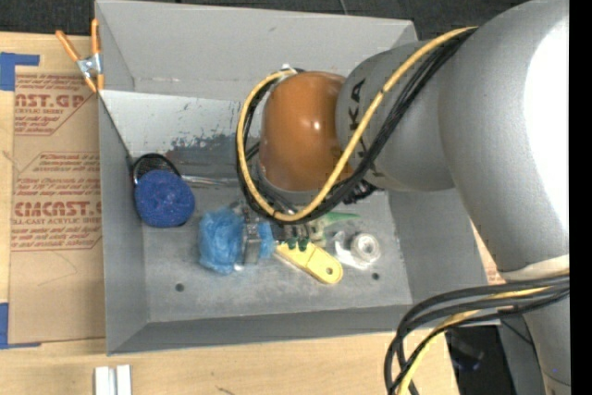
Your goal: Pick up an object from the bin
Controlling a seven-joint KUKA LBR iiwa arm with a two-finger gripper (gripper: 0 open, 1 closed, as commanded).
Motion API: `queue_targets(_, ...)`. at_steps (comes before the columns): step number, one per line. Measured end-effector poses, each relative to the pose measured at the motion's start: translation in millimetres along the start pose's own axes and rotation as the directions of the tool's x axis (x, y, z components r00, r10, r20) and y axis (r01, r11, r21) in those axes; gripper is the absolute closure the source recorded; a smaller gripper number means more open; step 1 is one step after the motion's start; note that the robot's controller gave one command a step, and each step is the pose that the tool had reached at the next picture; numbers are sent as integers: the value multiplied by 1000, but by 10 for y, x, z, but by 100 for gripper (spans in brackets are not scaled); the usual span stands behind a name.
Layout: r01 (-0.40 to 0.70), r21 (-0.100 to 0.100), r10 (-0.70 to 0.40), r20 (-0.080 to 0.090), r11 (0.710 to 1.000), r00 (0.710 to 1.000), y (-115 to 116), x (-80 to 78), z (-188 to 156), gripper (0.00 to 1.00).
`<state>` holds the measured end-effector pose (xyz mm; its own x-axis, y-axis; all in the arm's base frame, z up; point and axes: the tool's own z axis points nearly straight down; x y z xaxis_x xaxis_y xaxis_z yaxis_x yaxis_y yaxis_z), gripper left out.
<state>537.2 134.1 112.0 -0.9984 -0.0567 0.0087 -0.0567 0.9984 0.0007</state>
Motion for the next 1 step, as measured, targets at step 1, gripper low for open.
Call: queue_targets(1,-2,-2,2,13,1000,1000,-6,-30,-458,100)
